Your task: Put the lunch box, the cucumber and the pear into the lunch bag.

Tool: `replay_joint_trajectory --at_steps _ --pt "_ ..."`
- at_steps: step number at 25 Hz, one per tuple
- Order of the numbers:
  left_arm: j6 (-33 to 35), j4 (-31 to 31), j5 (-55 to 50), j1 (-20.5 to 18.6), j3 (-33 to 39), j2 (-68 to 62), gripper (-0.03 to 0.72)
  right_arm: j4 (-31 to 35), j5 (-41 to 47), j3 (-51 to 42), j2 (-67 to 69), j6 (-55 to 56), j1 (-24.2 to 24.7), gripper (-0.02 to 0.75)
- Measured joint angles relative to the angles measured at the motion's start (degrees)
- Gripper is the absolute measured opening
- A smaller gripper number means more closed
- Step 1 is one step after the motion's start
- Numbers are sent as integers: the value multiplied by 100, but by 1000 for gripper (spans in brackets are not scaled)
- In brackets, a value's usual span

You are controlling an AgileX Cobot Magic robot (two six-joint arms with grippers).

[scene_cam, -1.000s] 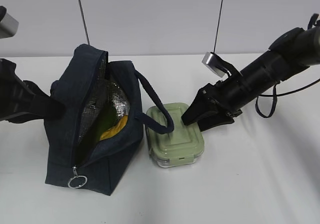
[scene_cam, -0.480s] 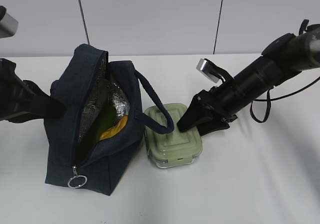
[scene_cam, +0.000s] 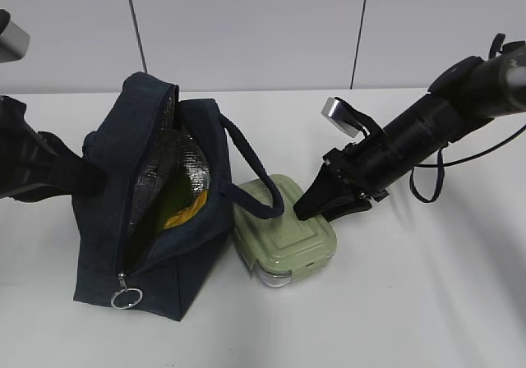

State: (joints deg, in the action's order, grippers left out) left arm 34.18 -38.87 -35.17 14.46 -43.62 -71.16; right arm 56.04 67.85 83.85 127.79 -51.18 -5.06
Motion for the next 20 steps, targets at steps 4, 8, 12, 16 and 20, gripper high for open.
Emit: replay_joint_trajectory --at_steps 4,8,12,16,20 --pt "0 0 0 0 0 0 3 -73 13 0 0 70 0 269" --pt "0 0 0 0 0 0 3 -160 39 9 -11 142 28 267" --pt "0 0 0 0 0 0 3 -438 -14 9 -180 253 206 267" --pt "0 0 0 0 0 0 3 -717 -118 9 -355 393 472 267" --pt "0 0 0 0 0 0 3 -907 -172 -2 -497 452 587 267"
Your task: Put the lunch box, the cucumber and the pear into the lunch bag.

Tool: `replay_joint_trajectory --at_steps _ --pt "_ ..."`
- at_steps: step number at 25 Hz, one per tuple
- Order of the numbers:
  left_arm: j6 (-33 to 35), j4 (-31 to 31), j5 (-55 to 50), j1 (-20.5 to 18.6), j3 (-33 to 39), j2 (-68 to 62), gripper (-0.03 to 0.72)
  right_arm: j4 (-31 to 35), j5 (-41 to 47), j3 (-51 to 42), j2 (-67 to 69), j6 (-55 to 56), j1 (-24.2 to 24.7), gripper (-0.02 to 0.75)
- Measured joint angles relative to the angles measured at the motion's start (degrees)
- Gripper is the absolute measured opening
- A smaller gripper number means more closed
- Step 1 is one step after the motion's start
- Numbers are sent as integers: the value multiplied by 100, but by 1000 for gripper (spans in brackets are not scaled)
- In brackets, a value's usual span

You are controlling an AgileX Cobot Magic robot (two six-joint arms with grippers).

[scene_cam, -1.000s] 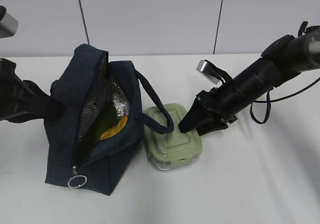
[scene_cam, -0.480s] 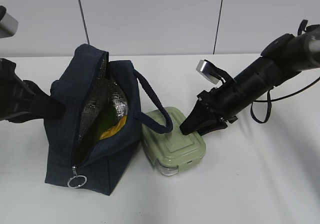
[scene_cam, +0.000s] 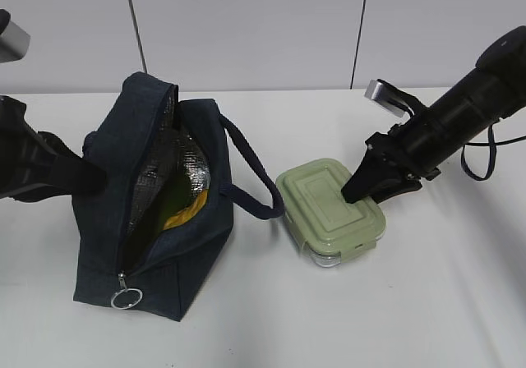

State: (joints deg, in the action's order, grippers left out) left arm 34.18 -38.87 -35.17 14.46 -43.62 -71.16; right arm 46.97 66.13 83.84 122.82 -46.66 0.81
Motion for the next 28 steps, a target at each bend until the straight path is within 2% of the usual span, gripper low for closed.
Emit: replay_joint_trajectory --at_steps 21,28 --pt "0 -5 0 0 0 0 3 -83 81 -8 -971 23 0 266" --pt "0 -5 0 0 0 0 2 257 179 168 -1424 37 0 266"
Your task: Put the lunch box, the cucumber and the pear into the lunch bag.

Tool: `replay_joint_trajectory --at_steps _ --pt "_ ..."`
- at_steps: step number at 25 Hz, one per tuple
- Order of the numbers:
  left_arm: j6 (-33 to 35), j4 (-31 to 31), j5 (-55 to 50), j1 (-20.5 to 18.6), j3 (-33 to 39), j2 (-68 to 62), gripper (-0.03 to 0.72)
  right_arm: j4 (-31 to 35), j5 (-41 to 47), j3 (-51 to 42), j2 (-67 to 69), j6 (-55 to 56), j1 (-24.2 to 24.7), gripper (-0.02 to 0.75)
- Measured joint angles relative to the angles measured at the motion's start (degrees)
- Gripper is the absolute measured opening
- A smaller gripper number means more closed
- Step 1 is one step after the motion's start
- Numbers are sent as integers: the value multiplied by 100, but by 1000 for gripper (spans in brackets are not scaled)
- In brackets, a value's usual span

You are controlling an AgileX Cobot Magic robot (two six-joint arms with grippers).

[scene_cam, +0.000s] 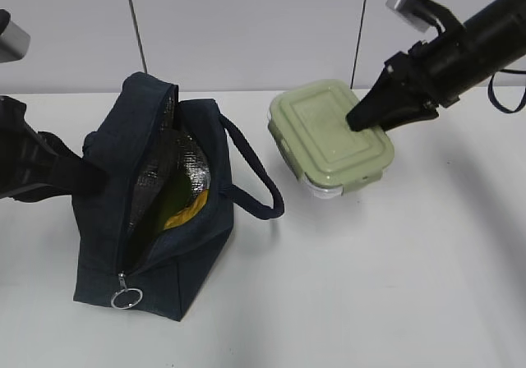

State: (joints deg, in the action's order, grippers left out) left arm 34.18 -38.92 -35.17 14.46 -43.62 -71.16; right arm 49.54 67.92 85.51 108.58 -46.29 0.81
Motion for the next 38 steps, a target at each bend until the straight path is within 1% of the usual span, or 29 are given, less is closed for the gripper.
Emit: replay_joint_trajectory --at_steps 4,7,11,15,19,22,24,28,31,35,38 --pt "0 0 0 0 0 0 2 374 24 174 -248 200 -69 266" --pt "0 0 0 0 0 0 2 431 35 302 -357 521 -265 266" --pt "0 0 0 0 0 0 2 431 -87 325 -462 1011 -791 265" --pt "0 0 0 0 0 0 2 348 -644 328 -498 1572 -1513 265" --pt "0 4 0 0 0 0 2 -71 -1145 328 -500 2241 -2049 265" --pt "0 4 0 0 0 0 2 -665 -1359 328 -510 2819 -2302 265" --pt "0 4 0 0 0 0 2 -1135 -1370 328 -523 3200 -2361 265" --pt "0 -13 0 0 0 0 2 -1833 -1370 328 -534 3712 -2371 265" --pt "0 -26 11 6 0 0 2 -2069 -1399 328 -534 3893 -2371 265" --pt "0 -26 21 6 0 0 2 -2115 -1412 328 -506 3981 -2394 265" --pt "18 -26 27 6 0 0 2 -2142 -1463 328 -409 4021 -2516 265"
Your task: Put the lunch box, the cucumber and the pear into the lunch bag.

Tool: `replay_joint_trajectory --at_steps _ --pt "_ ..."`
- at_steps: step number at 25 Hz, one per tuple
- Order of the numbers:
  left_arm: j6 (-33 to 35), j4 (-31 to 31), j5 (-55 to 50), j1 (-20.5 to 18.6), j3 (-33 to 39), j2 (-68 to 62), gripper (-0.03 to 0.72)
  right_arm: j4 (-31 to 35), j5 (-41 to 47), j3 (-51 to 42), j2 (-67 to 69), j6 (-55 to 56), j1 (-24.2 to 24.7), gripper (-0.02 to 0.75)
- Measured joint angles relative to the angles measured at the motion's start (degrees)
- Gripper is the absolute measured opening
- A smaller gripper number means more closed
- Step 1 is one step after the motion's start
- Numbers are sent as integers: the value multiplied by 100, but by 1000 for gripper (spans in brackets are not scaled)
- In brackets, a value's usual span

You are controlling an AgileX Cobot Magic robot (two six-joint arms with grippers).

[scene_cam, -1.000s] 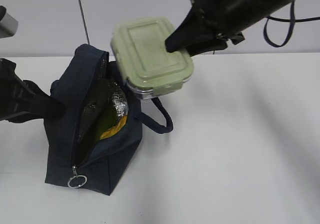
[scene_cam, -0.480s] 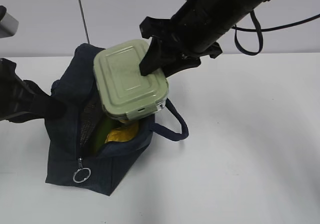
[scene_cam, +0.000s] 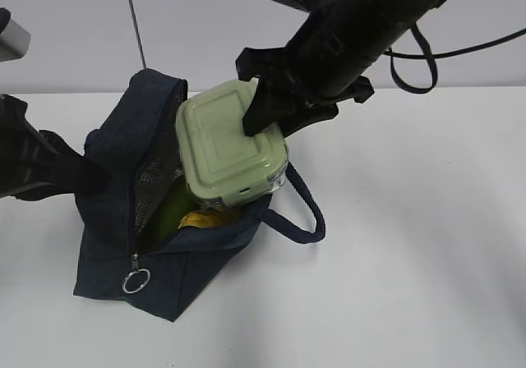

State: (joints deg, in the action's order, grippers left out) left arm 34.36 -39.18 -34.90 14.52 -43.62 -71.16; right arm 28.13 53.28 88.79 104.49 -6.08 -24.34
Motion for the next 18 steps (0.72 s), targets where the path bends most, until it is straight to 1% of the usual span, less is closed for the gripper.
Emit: replay_joint_trajectory --at_steps 5,8,18 --pt "0 0 -6 0 0 0 2 -24 -259 0 210 108 -368 265" --pt "2 0 -13 0 0 0 2 -24 -350 0 332 183 -483 265" --pt "2 9 -64 0 0 0 2 -4 -816 0 450 192 -597 264"
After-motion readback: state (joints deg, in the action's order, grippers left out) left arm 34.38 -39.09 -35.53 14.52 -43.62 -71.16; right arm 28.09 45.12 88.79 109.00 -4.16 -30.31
